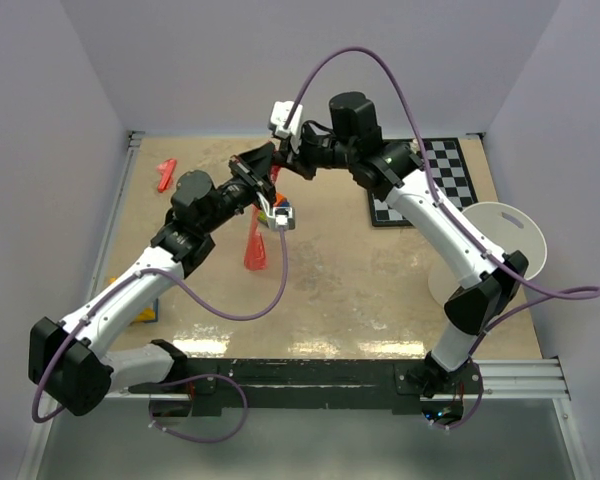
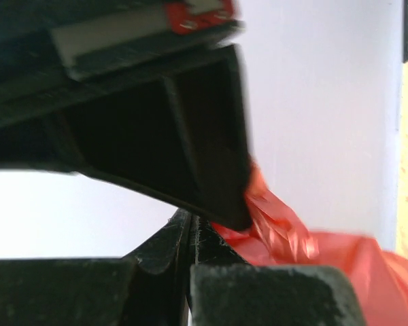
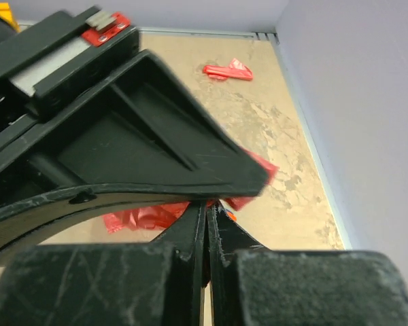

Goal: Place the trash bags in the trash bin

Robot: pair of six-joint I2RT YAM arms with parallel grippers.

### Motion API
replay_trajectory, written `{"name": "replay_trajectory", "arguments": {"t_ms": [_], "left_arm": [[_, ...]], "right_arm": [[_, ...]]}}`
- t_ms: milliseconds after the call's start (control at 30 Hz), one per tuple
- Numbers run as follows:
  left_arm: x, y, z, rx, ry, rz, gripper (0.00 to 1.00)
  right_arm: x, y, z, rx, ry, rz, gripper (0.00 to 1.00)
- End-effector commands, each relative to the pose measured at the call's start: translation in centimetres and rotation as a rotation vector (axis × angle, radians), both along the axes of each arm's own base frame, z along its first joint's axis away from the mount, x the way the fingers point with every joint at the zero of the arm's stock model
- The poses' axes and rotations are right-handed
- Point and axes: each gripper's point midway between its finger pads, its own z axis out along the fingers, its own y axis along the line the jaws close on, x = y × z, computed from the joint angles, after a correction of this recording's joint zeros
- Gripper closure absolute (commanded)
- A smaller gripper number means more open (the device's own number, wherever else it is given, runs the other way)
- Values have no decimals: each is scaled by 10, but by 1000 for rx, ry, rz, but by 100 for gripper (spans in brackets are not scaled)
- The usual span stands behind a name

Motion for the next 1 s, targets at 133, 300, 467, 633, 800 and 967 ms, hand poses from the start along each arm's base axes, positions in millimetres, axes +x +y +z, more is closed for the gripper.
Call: {"name": "replay_trajectory", "arguments": {"t_ms": [133,300,467,633,800,967], "left_arm": [[-27,-4,-18,39,82,-74,100],[-26,-7,25,-57,-28,-80,100],[6,6,35,-89,-64,24,100],[8,9,-6,1,50,22,100],[-31,-7,0,14,27,-123,100],[-19,-9,39,-72,-65,-92,100]], "right_arm": [[28,-26,54,123,-104,-122,100],[10,-12,32,97,-37,-63,100],[-39,6,33,113,21,84,100],[-19,-3,71,182,-56,40,100],[33,-18,60,159,-86,-115,100],[-1,-3,35,116,-24,-29,100]]}}
